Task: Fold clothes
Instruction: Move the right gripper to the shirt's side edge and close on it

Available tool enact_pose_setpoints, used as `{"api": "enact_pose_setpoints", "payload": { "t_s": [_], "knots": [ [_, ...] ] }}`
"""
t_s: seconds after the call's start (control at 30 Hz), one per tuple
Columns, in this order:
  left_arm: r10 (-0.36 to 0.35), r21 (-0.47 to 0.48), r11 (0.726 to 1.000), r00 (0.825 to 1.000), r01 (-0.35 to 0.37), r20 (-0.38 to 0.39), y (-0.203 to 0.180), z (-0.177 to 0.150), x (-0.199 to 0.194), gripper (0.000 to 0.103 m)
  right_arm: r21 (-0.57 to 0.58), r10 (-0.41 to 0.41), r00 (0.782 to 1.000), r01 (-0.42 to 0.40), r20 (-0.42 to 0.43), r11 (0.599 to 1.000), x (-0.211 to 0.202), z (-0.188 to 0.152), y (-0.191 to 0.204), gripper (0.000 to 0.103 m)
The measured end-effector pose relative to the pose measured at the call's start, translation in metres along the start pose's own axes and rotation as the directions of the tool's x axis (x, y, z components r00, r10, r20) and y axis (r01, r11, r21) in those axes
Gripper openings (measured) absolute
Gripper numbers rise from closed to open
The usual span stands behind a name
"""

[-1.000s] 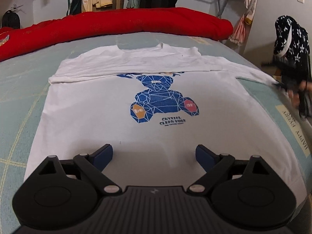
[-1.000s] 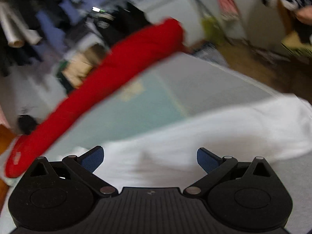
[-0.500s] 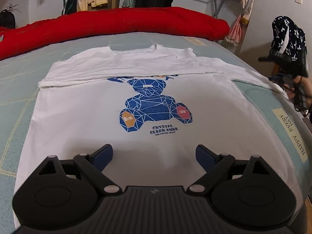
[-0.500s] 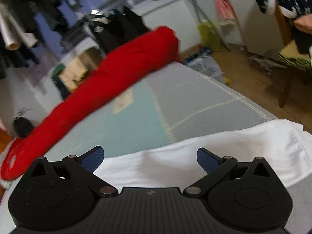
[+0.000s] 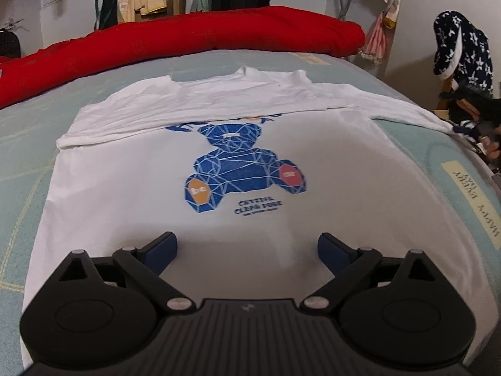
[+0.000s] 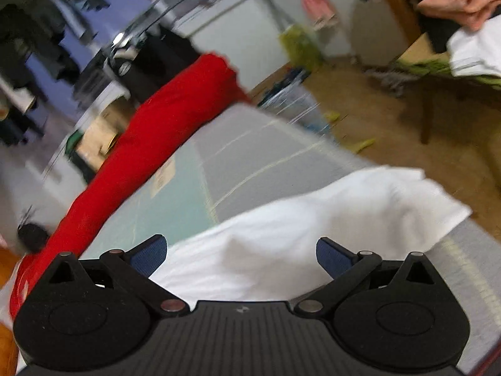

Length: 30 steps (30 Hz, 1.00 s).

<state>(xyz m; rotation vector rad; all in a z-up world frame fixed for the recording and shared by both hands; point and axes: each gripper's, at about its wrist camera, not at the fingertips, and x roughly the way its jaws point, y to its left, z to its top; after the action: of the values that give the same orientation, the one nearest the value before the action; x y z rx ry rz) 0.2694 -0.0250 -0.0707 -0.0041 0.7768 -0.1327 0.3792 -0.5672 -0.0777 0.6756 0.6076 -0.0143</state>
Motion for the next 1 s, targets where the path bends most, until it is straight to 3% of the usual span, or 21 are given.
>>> {"api": "enact_pose_setpoints", "payload": {
  "t_s": [0.13,0.23,0.37,0.47,0.6,0.67,0.77,0.9,1.0],
  "knots": [
    [-0.014,0.010,1.000,1.000,0.014,0.004,-0.002,-0.001,-0.007,0.096,-0.057,-0.044,0.996,0.040,-0.075,0.998,0.007,-0.011,0.010,0.103],
    [-0.020,0.012,1.000,1.000,0.020,0.004,-0.002,-0.001,-0.007,0.096,-0.016,-0.052,0.993,0.051,-0.101,0.999,-0.010,-0.014,0.008,0.103],
    [-0.025,0.002,1.000,1.000,0.025,0.005,-0.003,-0.002,-0.004,0.096,0.149,0.013,1.000,-0.013,-0.001,0.989,-0.040,-0.013,-0.012,0.103],
    [-0.031,-0.004,1.000,1.000,0.031,0.005,-0.005,-0.003,-0.002,0.096,0.324,0.056,0.997,-0.073,0.061,0.943,-0.043,-0.017,-0.040,0.103],
    [-0.035,-0.014,0.999,0.999,0.035,0.007,-0.003,-0.003,-0.001,0.096,0.516,0.083,0.986,-0.146,0.144,0.844,-0.027,-0.030,-0.075,0.103],
    [-0.031,-0.023,0.999,1.000,0.031,0.006,-0.003,-0.002,0.002,0.096,0.573,0.069,0.971,-0.193,0.231,0.796,-0.028,-0.034,-0.084,0.103],
    [-0.020,-0.024,1.000,1.000,0.020,0.007,-0.005,-0.001,0.005,0.098,0.649,-0.007,0.958,-0.189,0.287,0.737,-0.026,-0.036,-0.086,0.103],
    [-0.011,-0.015,1.000,1.000,0.011,0.009,-0.007,-0.001,0.006,0.098,0.700,-0.125,0.962,-0.086,0.244,0.709,-0.013,-0.025,-0.079,0.103],
    [-0.017,-0.018,1.000,1.000,0.017,0.012,-0.006,-0.002,0.006,0.098,0.690,-0.129,0.955,-0.096,0.266,0.717,0.000,-0.016,-0.080,0.103]
  ]
}}
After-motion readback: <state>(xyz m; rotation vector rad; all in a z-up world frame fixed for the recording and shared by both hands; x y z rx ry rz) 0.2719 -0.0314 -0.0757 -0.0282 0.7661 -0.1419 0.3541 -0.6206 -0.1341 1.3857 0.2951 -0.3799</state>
